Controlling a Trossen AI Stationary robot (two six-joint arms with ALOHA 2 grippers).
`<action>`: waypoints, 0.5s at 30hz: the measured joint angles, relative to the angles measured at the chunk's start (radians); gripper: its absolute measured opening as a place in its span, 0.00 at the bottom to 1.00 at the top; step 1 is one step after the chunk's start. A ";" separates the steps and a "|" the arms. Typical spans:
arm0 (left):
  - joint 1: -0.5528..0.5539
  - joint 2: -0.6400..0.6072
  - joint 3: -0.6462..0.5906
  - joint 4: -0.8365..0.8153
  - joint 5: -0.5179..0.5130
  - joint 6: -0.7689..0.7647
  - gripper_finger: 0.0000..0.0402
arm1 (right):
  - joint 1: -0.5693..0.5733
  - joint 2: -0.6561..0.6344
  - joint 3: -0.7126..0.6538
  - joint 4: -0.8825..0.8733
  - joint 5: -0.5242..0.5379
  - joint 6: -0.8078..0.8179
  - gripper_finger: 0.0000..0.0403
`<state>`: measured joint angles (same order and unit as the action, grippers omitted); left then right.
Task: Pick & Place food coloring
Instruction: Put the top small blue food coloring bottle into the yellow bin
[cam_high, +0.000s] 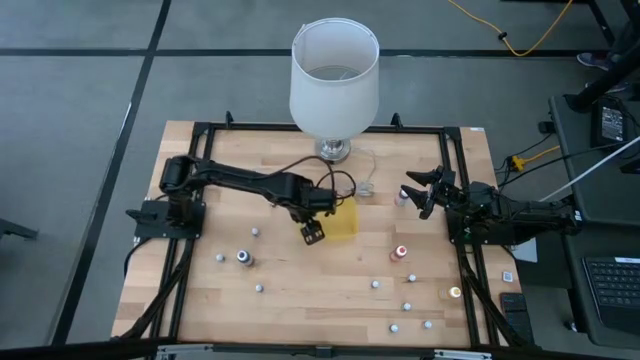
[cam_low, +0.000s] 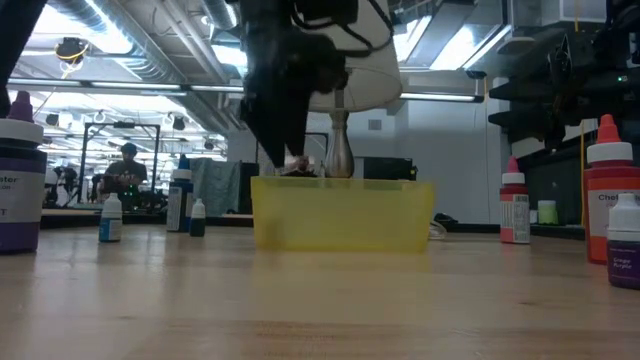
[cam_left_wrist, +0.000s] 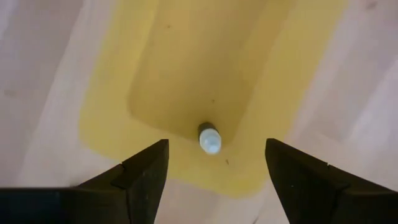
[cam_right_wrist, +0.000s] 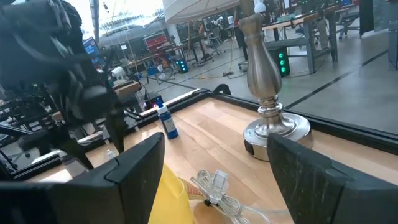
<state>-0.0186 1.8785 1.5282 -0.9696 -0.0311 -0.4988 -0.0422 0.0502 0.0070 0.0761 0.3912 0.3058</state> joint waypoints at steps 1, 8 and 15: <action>0.001 -0.013 -0.005 -0.003 0.000 0.008 0.65 | 0.000 0.000 0.000 0.000 0.000 0.000 0.70; 0.020 -0.137 -0.125 -0.013 0.000 0.039 0.64 | 0.000 0.000 0.000 0.000 0.000 0.000 0.70; 0.050 -0.255 -0.267 0.008 -0.031 0.006 0.63 | 0.000 0.000 0.000 0.000 0.000 0.000 0.70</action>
<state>0.0318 1.6235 1.2616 -0.9615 -0.0626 -0.4923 -0.0420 0.0502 0.0067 0.0757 0.3912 0.3058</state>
